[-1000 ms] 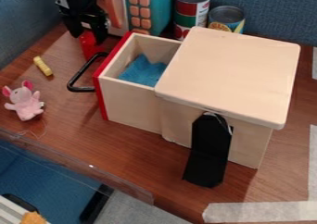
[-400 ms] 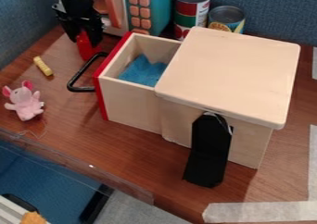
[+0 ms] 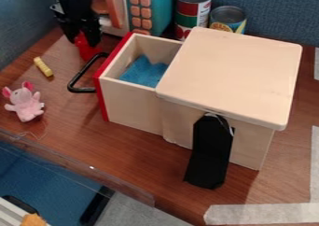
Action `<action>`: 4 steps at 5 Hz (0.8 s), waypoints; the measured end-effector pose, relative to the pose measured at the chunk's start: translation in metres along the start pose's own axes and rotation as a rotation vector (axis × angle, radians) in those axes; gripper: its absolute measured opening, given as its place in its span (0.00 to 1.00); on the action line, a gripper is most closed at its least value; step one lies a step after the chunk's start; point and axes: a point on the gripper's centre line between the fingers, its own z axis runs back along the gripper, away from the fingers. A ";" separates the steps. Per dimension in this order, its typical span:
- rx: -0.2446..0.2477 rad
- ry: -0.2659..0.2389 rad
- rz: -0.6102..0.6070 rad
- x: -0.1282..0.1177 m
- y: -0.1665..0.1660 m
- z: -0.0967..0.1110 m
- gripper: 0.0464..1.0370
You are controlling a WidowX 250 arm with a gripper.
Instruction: Put the red object in the drawer
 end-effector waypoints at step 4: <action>-0.026 -0.162 -0.132 -0.013 -0.038 0.115 0.69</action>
